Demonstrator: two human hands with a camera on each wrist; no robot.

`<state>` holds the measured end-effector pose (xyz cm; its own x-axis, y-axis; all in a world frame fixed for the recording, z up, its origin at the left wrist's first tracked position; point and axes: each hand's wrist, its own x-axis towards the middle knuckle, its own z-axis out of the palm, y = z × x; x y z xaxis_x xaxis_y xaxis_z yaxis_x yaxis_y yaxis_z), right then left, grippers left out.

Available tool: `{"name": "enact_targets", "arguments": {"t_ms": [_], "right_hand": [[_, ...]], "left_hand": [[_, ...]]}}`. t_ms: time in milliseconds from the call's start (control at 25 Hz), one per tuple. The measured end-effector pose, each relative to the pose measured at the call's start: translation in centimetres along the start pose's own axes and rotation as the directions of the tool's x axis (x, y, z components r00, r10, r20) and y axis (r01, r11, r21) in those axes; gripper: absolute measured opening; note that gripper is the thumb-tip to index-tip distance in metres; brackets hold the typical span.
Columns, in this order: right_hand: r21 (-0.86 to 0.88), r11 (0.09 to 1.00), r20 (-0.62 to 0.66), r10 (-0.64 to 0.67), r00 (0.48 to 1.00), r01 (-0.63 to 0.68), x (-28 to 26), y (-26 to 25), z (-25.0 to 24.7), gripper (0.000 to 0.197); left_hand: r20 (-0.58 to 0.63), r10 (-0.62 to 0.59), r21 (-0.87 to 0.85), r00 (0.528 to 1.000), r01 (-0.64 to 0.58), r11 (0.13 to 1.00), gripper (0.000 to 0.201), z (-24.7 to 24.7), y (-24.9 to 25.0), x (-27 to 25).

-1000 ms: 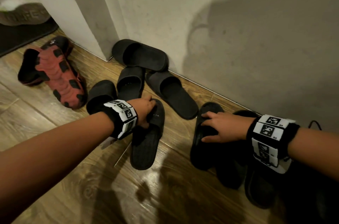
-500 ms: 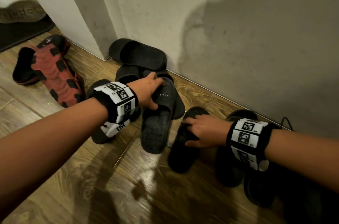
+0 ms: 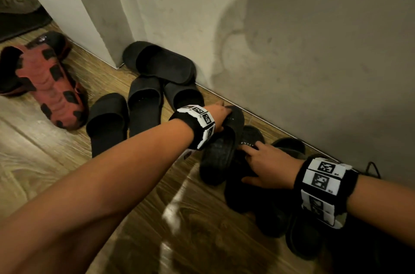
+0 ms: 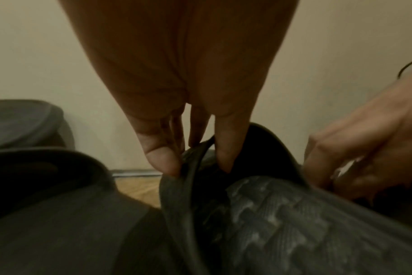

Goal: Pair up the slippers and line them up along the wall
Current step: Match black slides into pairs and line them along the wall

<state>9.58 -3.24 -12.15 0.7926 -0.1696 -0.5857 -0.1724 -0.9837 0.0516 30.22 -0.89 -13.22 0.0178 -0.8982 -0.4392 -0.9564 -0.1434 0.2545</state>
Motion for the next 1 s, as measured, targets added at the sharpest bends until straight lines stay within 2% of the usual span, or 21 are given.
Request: {"name": "enact_targets", "arguments": {"t_ms": [160,280,400,480,600,680,720,800,880,1000], "right_hand": [[-0.01,0.999,-0.017,-0.039,0.999,0.039,0.2,0.5,0.0,0.067],[-0.038,0.998,-0.033,-0.057,0.998,0.055,0.2,0.6,0.1,0.069],[-0.029,0.998,-0.035,-0.05,0.998,0.049,0.0,0.7,0.1,0.067],[-0.012,0.999,-0.027,-0.038,0.999,0.038,0.1,0.8,0.1,0.067],[0.042,0.999,0.006,-0.02,1.0,0.02,0.3,1.0,0.1,0.068],[0.131,0.991,0.019,0.01,1.0,-0.012,0.1,1.3,0.2,0.064],[0.191,0.981,0.028,0.035,0.999,-0.04,-0.1,1.5,0.4,0.062],[0.269,0.959,0.066,0.074,0.995,-0.09,-0.8,2.0,1.1,0.061],[0.273,0.956,0.079,0.093,0.993,-0.111,-1.6,2.2,1.9,0.061],[0.224,0.966,0.076,0.115,0.991,-0.129,-1.9,2.2,2.2,0.065]], "left_hand": [[0.049,-0.03,0.03,0.998,0.029,0.999,0.062,1.7,-1.6,0.2],[0.109,-0.076,0.168,0.991,0.057,0.984,0.053,2.8,-2.9,-0.9],[0.046,-0.169,0.279,0.985,0.15,0.949,0.04,3.0,-4.5,-2.8],[-0.018,-0.227,0.283,0.974,0.222,0.933,0.041,3.1,-5.1,-4.0],[-0.054,-0.27,0.163,0.961,0.276,0.947,0.061,3.4,-4.1,-4.7],[0.014,-0.281,0.033,0.96,0.28,0.959,0.08,3.3,-3.4,-4.3],[0.043,-0.27,-0.016,0.962,0.271,0.963,0.083,3.2,-3.2,-4.1],[0.022,-0.201,-0.064,0.979,0.202,0.977,0.069,3.1,-2.9,-3.6],[-0.042,-0.15,-0.121,0.988,0.144,0.982,0.052,3.5,-2.7,-3.4],[-0.104,-0.15,-0.285,0.983,0.115,0.952,0.056,4.5,-2.7,-3.6]]}}
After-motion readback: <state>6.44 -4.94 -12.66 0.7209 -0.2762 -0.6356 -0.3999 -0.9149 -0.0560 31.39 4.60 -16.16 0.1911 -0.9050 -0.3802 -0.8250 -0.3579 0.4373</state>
